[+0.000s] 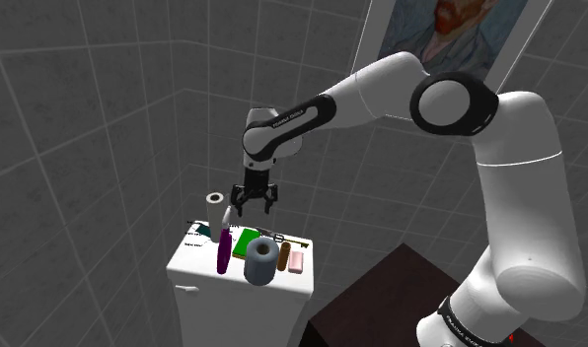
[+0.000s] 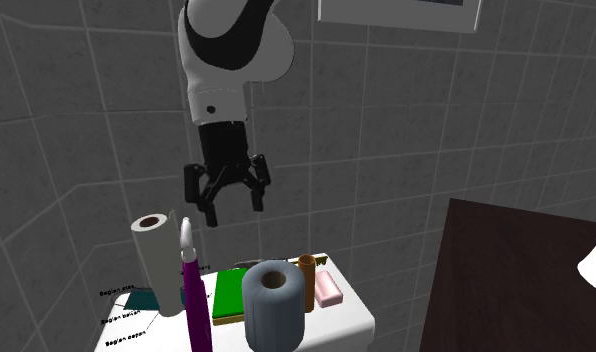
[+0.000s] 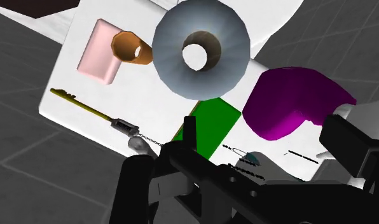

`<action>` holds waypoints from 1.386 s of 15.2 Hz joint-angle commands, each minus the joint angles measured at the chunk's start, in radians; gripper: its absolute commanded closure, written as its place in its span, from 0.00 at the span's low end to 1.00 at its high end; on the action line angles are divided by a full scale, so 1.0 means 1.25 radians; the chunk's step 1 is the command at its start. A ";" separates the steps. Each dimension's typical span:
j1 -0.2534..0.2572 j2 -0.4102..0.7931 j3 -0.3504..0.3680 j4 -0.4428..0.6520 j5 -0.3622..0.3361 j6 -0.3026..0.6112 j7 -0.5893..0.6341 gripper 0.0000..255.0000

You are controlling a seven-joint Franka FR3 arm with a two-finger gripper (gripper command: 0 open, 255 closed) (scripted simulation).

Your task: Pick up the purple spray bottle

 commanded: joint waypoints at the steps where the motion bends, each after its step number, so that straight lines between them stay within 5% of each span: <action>1: 0.009 0.071 -0.001 0.077 0.001 -0.012 0.013 0.00; 9: 0.049 0.373 -0.004 0.467 0.008 -0.114 0.063 0.00; 18: 0.054 0.443 -0.007 0.512 0.006 -0.089 0.056 0.00; 19: 0.054 0.445 -0.007 0.514 0.005 -0.089 0.057 1.00; 21: 0.054 0.445 -0.007 0.514 0.005 -0.089 0.056 1.00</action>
